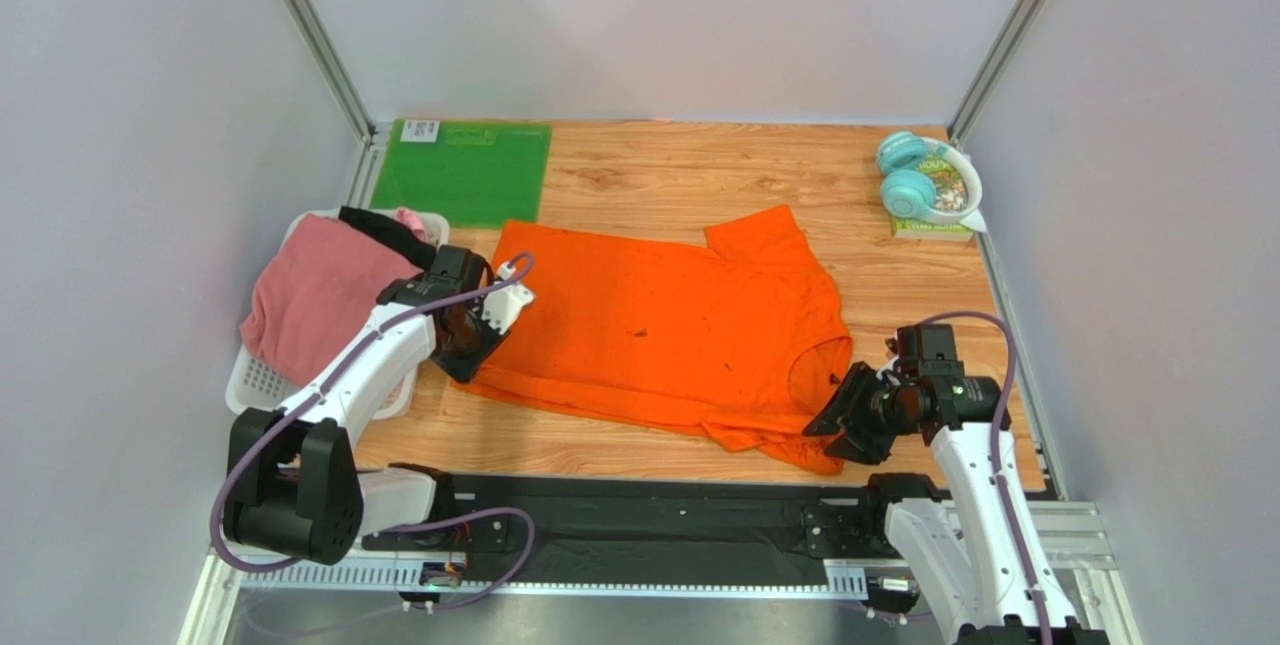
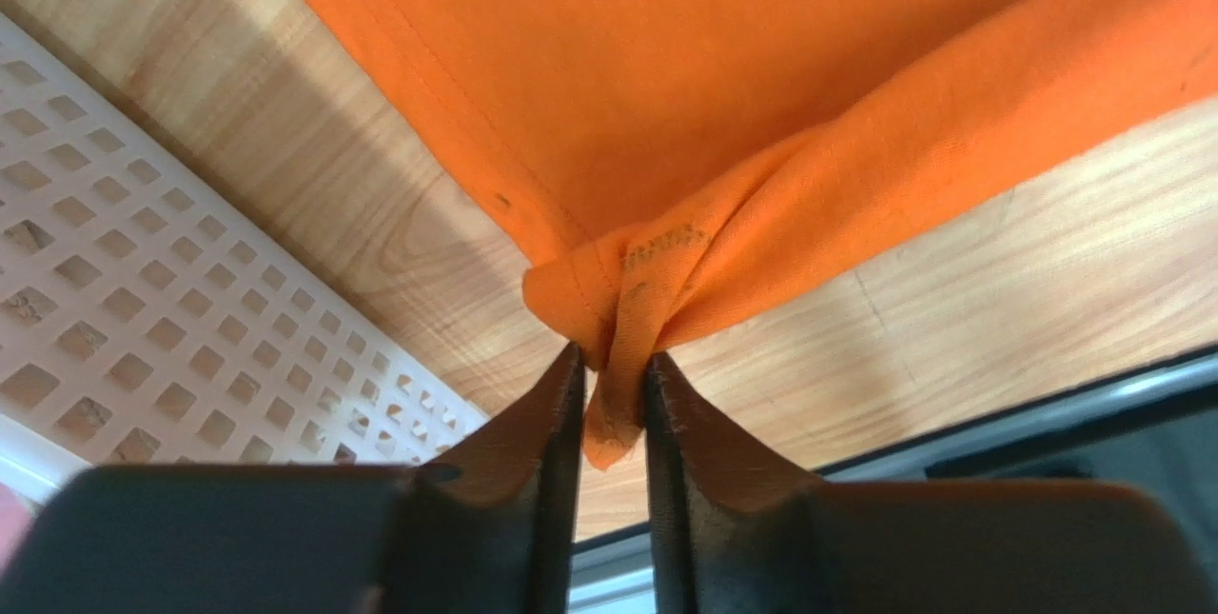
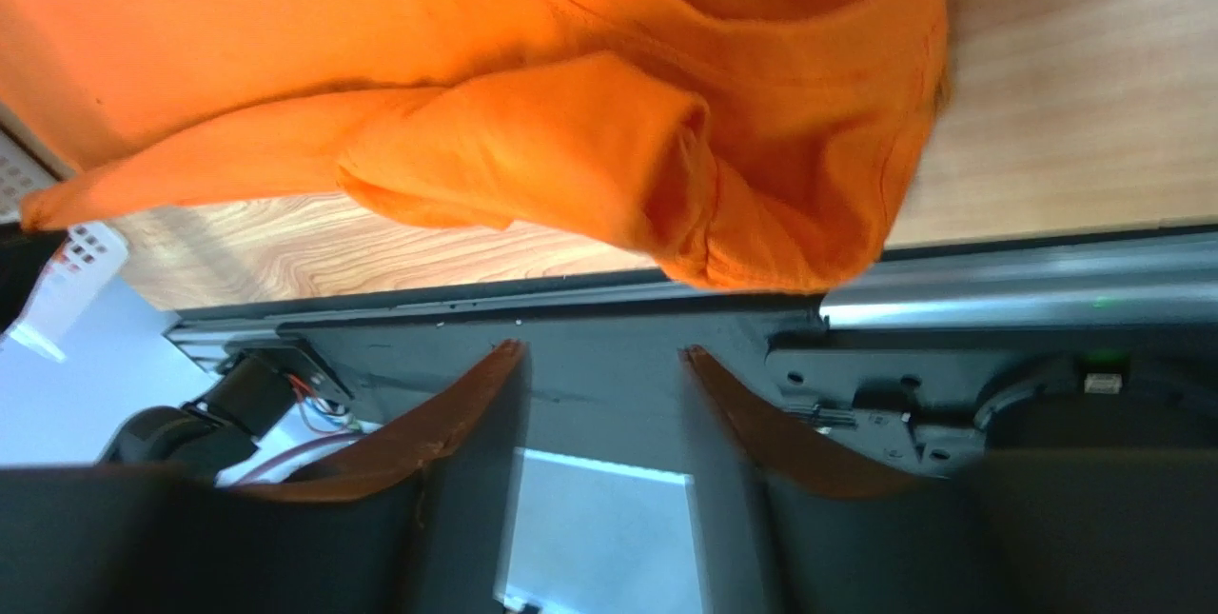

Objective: Fold and stack the t-shirts

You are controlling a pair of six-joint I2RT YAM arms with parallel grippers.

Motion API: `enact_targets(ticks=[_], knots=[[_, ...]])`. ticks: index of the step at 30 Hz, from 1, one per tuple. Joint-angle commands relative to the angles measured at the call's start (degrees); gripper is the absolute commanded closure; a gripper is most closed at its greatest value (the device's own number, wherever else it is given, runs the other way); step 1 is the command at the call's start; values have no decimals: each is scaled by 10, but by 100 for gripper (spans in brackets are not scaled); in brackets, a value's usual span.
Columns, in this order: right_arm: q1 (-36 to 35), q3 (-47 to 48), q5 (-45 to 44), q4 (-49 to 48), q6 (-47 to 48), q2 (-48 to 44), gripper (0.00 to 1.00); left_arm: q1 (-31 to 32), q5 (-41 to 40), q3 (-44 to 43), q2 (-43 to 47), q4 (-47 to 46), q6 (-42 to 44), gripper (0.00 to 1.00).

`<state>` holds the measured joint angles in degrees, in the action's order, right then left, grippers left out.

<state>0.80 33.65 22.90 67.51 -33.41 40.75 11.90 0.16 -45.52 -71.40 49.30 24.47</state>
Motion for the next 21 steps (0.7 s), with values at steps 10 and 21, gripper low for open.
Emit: enact_targets(ticks=[10,21], knots=[[-4,241,-53,-125,-12,166,31,-4,-34,-189,-7,71,7,7],[-5,342,12,-309,-20,488,54,-2,-12,-373,-307,-10,-45,8]])
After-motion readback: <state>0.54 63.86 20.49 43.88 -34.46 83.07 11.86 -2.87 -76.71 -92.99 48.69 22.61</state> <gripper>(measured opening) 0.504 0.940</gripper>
